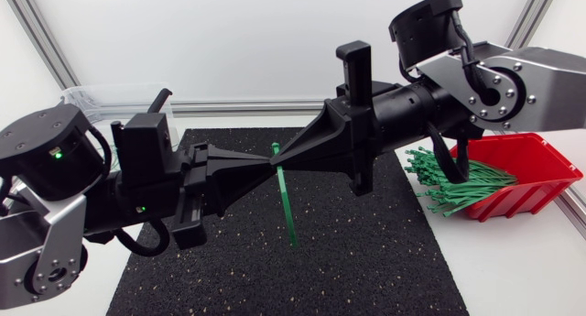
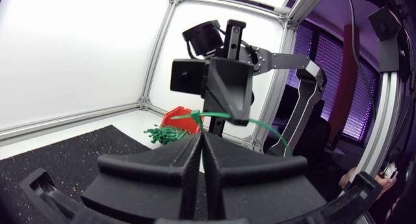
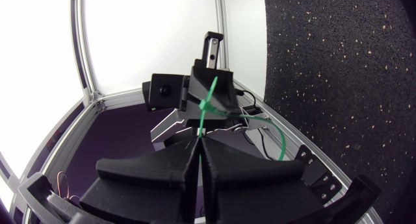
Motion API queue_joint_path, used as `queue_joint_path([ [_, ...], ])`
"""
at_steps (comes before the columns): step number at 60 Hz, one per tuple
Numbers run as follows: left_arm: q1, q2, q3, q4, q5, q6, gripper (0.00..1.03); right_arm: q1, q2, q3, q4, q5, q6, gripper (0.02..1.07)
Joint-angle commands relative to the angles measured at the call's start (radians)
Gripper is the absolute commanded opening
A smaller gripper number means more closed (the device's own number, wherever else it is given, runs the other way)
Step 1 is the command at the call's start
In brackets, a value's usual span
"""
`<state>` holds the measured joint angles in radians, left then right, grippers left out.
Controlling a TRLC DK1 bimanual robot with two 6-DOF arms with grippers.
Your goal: Take a green cable tie from the red box, thread the tail through the head to close it, then place it in the transparent bin on the left.
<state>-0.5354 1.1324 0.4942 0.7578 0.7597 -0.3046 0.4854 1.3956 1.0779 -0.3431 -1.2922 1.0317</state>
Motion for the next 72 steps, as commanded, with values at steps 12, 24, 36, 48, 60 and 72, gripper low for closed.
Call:
queue_joint_path([
  [12,-0.014,-0.059,-0.003,0.005,-0.016,0.033,0.04,-0.005,0.043,0.007,-0.02,-0.009,-0.022,0.08],
  [24,-0.071,-0.063,-0.02,-0.017,-0.031,0.056,0.04,-0.01,0.031,0.005,-0.022,-0.009,-0.022,0.08],
  [36,-0.086,-0.063,-0.019,-0.025,-0.046,0.064,0.04,-0.019,0.06,0.008,-0.019,-0.005,-0.022,0.08],
  [48,-0.028,-0.022,-0.006,-0.025,-0.04,0.078,0.04,-0.019,0.029,-0.003,-0.022,-0.015,-0.024,0.43],
  [60,0.006,-0.002,-0.005,-0.025,-0.02,0.098,0.04,-0.039,0.0,-0.015,-0.01,-0.021,-0.025,0.49],
  [72,0.02,0.02,-0.005,-0.026,0.012,0.111,0.04,-0.099,-0.003,-0.018,-0.002,-0.024,-0.025,0.5],
])
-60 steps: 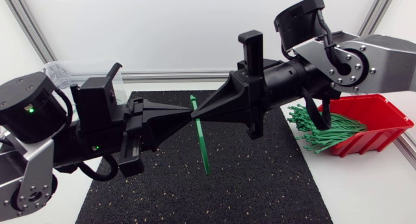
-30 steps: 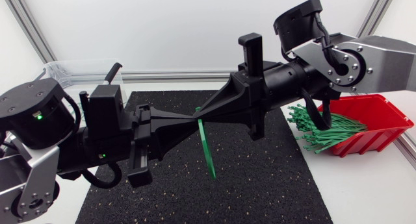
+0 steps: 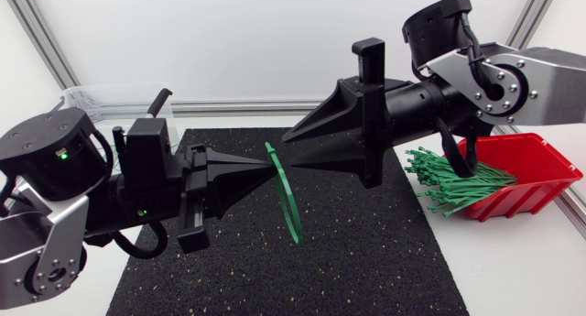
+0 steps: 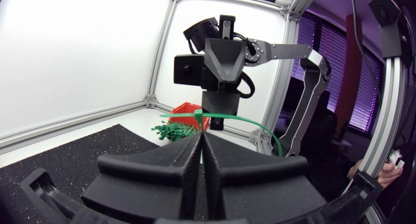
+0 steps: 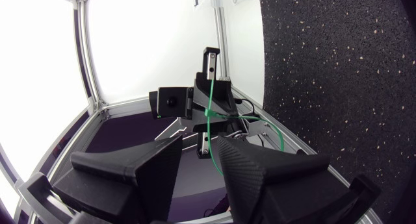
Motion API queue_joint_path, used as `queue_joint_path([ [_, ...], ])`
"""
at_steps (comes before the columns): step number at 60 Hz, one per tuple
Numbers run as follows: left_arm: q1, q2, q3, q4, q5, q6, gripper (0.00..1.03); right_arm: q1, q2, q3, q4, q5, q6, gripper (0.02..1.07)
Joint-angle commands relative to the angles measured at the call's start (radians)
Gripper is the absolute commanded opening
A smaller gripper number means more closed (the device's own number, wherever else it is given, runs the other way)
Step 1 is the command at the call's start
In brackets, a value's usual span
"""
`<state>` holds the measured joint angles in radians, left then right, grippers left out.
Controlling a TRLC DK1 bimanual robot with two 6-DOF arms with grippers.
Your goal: Take a green cable tie from the red box, thread the tail through the head to close it, then place it in the transparent bin on the left.
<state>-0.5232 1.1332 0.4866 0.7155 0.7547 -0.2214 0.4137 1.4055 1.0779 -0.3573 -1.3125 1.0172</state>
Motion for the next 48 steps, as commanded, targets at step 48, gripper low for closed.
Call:
queue_joint_path([
  [48,-0.021,0.011,0.009,-0.03,0.121,0.031,0.04,0.046,0.084,-0.016,0.09,0.042,0.001,0.16],
])
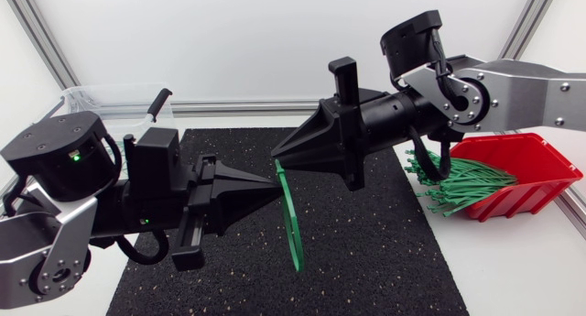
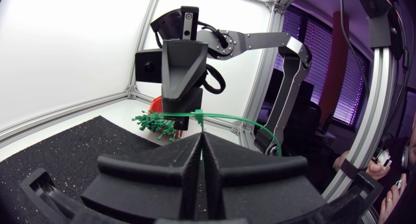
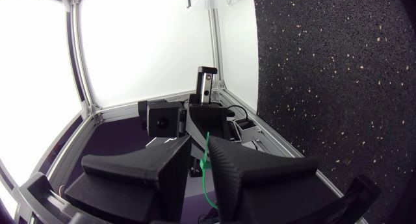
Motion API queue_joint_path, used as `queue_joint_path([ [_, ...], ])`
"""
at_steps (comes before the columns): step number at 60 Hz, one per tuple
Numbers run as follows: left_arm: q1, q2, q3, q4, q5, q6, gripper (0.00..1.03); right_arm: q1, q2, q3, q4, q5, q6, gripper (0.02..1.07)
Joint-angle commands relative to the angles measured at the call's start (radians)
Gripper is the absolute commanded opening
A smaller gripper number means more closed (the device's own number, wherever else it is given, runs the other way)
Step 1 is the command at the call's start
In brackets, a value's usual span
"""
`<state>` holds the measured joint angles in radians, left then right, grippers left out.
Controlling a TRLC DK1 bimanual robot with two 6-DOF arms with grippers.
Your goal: Take a green cable tie from the red box, thread the tail through the head to close it, then place it in the transparent bin on the left.
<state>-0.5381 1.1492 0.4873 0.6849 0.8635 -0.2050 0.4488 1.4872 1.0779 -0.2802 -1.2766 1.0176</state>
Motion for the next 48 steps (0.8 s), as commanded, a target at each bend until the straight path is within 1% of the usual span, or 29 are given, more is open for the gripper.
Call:
queue_joint_path([
  [1,-0.006,-0.005,0.008,0.001,0.012,0.016,0.04,0.013,0.004,-0.016,0.013,0.006,0.001,0.15],
  [3,-0.008,-0.005,0.008,0.001,0.012,0.016,0.04,0.016,0.004,-0.016,0.013,0.006,0.001,0.11],
  [7,-0.006,-0.005,0.008,0.001,0.012,0.015,0.04,0.016,0.002,-0.019,0.013,0.013,0.001,0.08],
  [24,-0.011,-0.016,0.002,-0.004,0.014,0.015,0.04,0.018,-0.004,-0.016,0.01,0.037,0.006,0.08],
  [31,-0.042,-0.062,-0.007,-0.038,0.014,0.015,0.04,0.01,0.019,-0.009,0.01,0.102,0.029,0.08],
  [36,-0.077,-0.109,-0.016,-0.065,0.012,0.012,0.04,0.005,0.05,-0.001,0.009,0.126,0.036,0.08],
  [41,-0.1,-0.144,-0.018,-0.094,0.008,0.01,0.04,0.007,0.061,0.002,0.004,0.135,0.036,0.08],
  [48,-0.102,-0.141,-0.013,-0.1,0.006,0.01,0.04,0.013,0.05,-0.001,0.004,0.145,0.036,0.08],
])
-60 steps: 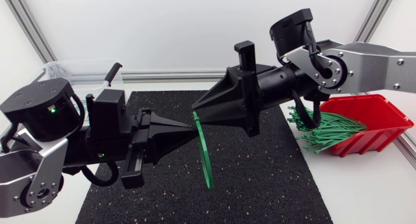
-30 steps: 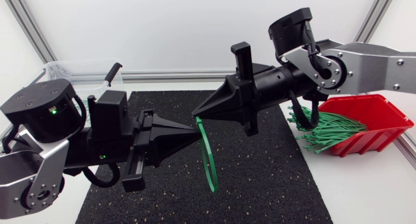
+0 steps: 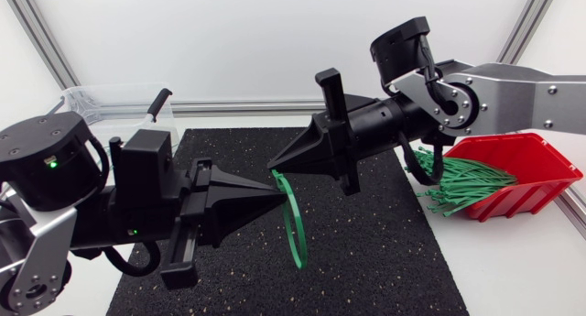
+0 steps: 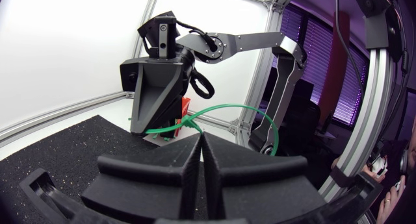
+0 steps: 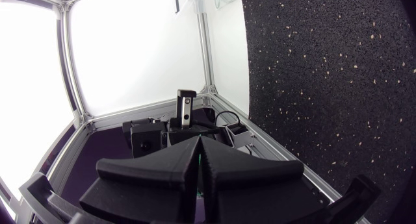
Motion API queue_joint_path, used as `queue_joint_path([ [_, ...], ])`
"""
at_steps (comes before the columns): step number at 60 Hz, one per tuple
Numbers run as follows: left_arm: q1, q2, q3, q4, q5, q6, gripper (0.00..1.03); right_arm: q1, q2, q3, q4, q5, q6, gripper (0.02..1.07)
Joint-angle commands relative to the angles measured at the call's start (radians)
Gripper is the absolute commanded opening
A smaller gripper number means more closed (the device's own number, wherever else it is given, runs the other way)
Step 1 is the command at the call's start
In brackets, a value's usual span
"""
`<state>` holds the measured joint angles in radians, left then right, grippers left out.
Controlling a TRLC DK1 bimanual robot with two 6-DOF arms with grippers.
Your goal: Take a green cable tie from the red box, thread the tail through the head to close it, then place it in the transparent bin on the left.
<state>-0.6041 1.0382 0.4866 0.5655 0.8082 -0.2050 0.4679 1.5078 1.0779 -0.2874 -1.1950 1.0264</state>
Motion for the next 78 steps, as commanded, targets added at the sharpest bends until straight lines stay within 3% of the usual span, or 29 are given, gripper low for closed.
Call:
queue_joint_path([
  [1,-0.034,-0.029,-0.013,0.019,0.062,0.012,0.04,-0.005,0.029,0.001,0.01,0.063,0.026,0.08],
  [14,0.006,0.026,0.024,-0.03,0.048,0.012,0.04,0.008,-0.034,-0.013,0.024,0.055,-0.006,0.11],
  [17,0.024,0.054,0.044,-0.049,0.028,0.012,0.04,-0.008,-0.052,-0.016,0.036,0.049,-0.005,0.29],
  [21,0.053,0.085,0.098,-0.161,0.025,0.015,0.04,-0.031,-0.058,-0.01,0.039,0.031,0.008,0.56],
  [27,0.092,0.123,0.147,-0.268,-0.004,0.035,0.04,-0.049,-0.037,0.002,0.028,0.061,0.024,0.89],
  [33,0.107,0.14,0.207,-0.452,-0.149,0.124,0.04,-0.06,0.019,0.03,-0.061,0.178,-0.054,1.02],
  [38,0.124,0.143,0.227,-0.518,-0.244,0.144,0.04,-0.086,0.055,0.073,-0.194,0.27,-0.218,1.03],
  [52,0.222,0.151,0.317,-0.705,-0.488,0.205,0.04,-0.121,0.051,0.09,-0.312,0.541,-0.494,1.03],
  [58,0.326,0.166,0.399,-0.805,-0.517,0.231,0.04,-0.147,0.055,0.12,-0.397,0.692,-0.635,1.03],
  [64,0.445,0.181,0.489,-0.849,-0.564,0.265,0.04,-0.147,0.043,0.129,-0.443,0.925,-0.766,1.03],
  [78,0.711,0.312,0.777,-0.859,-0.601,0.279,0.04,-0.189,-0.031,0.102,-0.453,1.005,-0.815,1.03],
])
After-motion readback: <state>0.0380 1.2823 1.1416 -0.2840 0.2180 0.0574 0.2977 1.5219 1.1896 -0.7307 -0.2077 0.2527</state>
